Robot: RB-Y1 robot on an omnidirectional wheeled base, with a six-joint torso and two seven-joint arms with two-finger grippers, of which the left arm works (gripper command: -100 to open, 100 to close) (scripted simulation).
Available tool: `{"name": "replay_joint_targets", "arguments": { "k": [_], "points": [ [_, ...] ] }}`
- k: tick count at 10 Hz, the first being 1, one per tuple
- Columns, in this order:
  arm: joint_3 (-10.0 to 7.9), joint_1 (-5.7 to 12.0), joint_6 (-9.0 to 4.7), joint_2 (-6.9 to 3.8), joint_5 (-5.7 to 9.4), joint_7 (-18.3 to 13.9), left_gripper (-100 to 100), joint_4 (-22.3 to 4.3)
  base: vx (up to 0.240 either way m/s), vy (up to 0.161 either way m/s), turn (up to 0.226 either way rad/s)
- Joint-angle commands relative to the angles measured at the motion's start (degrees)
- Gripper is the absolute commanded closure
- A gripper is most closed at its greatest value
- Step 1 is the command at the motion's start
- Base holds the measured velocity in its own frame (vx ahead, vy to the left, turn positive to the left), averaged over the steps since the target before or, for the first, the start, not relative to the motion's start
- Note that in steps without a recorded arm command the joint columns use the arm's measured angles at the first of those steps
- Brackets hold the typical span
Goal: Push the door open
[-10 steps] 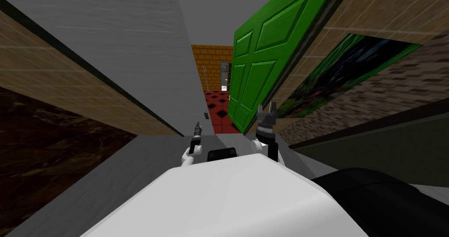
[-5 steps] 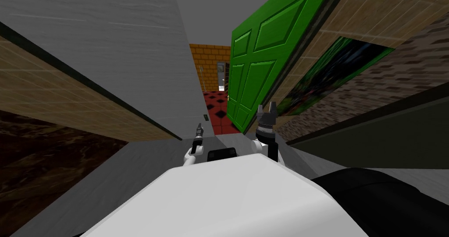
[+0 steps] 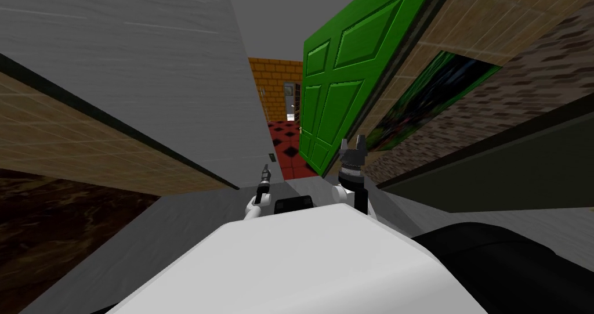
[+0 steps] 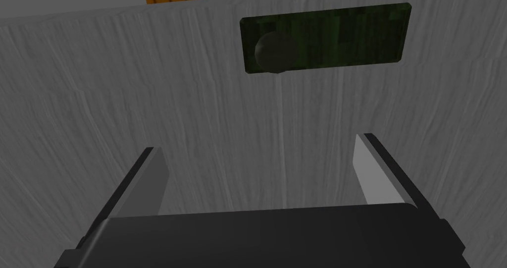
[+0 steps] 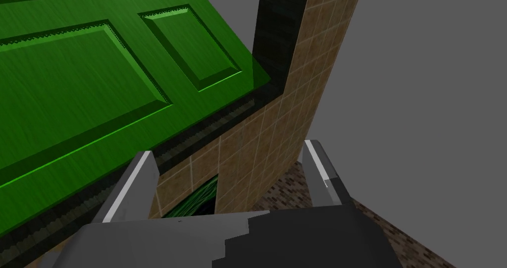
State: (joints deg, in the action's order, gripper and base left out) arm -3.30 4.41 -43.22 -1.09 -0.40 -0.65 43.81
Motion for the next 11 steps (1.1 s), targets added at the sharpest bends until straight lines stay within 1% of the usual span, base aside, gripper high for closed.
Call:
{"name": "replay_joint_targets", "arguments": {
  "k": [1,2,3,4,6,7,9,10,11],
  "points": [
    [-0.06,0.62,-0.39,0.24,0.08,0.1,-100,-1.6,0.036,0.070,-0.056],
    [-0.06,0.87,-0.48,0.42,0.11,0.1,-100,-2.2,0.026,0.044,-0.044],
    [-0.01,0.53,-0.17,0.28,0.07,0.0,-100,-1.4,0.012,0.019,-0.010],
    [-0.17,0.61,-0.39,-0.65,0.16,0.1,-100,-1.8,0.102,0.011,-0.025],
    [-0.34,0.65,-0.58,-1.20,0.27,0.1,-100,-2.0,0.181,0.003,-0.027],
    [-0.44,0.67,-0.69,-1.32,0.33,0.2,-100,-2.2,0.199,-0.010,-0.021],
    [-0.64,0.71,-0.91,-1.17,0.46,0.2,-100,-2.5,0.224,0.007,-0.021],
    [-0.73,0.73,-1.00,-0.90,0.51,0.2,-100,-2.6,0.177,0.010,-0.022],
    [-0.85,0.76,-1.13,-0.39,0.58,0.3,-100,-2.8,0.204,0.018,-0.029]
  ]
}}
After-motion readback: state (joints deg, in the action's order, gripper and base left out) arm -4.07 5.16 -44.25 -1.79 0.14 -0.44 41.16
